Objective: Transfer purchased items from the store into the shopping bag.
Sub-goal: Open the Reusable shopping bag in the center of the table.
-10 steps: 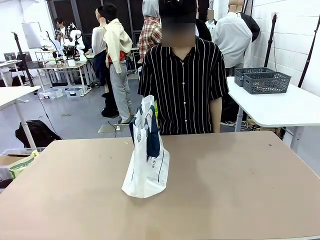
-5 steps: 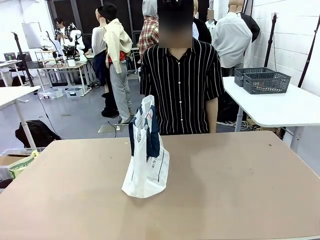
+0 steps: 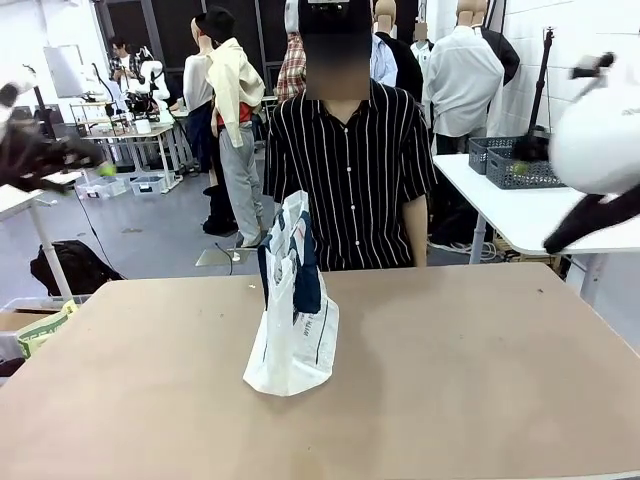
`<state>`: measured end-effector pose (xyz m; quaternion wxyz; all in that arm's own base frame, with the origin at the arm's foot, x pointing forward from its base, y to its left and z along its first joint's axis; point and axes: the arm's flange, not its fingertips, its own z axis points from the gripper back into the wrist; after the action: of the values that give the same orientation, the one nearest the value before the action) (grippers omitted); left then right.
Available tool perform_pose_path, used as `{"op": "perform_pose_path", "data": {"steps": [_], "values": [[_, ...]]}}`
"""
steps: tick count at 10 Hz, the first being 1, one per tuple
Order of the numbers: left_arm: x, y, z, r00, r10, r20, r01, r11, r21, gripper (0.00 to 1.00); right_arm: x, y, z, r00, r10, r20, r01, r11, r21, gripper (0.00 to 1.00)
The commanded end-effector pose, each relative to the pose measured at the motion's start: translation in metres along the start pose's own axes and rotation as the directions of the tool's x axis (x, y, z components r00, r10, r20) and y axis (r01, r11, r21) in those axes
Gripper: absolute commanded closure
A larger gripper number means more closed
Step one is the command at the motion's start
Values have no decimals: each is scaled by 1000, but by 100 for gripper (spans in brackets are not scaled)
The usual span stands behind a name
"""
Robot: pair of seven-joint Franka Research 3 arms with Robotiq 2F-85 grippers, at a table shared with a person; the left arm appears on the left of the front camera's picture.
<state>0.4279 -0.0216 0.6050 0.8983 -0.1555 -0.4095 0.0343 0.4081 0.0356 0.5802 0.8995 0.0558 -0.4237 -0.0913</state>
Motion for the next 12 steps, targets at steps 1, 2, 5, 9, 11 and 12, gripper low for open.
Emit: {"op": "perform_pose_path", "data": {"steps": [1, 2, 5, 9, 11, 12], "values": [[12, 5, -33, 996, -18, -91, 9, 995, -97, 0, 1, 22, -10, 999, -15, -46, 14, 1000, -21, 0], [6, 4, -40, 993, -15, -115, 13, 1000, -22, 0, 1, 17, -10, 999, -8, -31, 8, 1000, -30, 0], [4, -23, -16, 999, -10, -31, 8, 998, -63, 0, -3, 25, 0, 1000, 2, -27, -2, 1000, 16, 0], [24, -70, -65, 990, -100, -102, 89, 990, -105, 0, 10, 97, -18, 988, -8, -152, 18, 998, 62, 0], [34, -108, -108, 955, -195, -222, 150, 968, -203, 0, 15, 152, -45, 967, -43, -253, 77, 989, 126, 0], [35, -128, -131, 946, -212, -246, 162, 964, -210, 0, 16, 180, -61, 942, -109, -318, 165, 974, 154, 0]]}}
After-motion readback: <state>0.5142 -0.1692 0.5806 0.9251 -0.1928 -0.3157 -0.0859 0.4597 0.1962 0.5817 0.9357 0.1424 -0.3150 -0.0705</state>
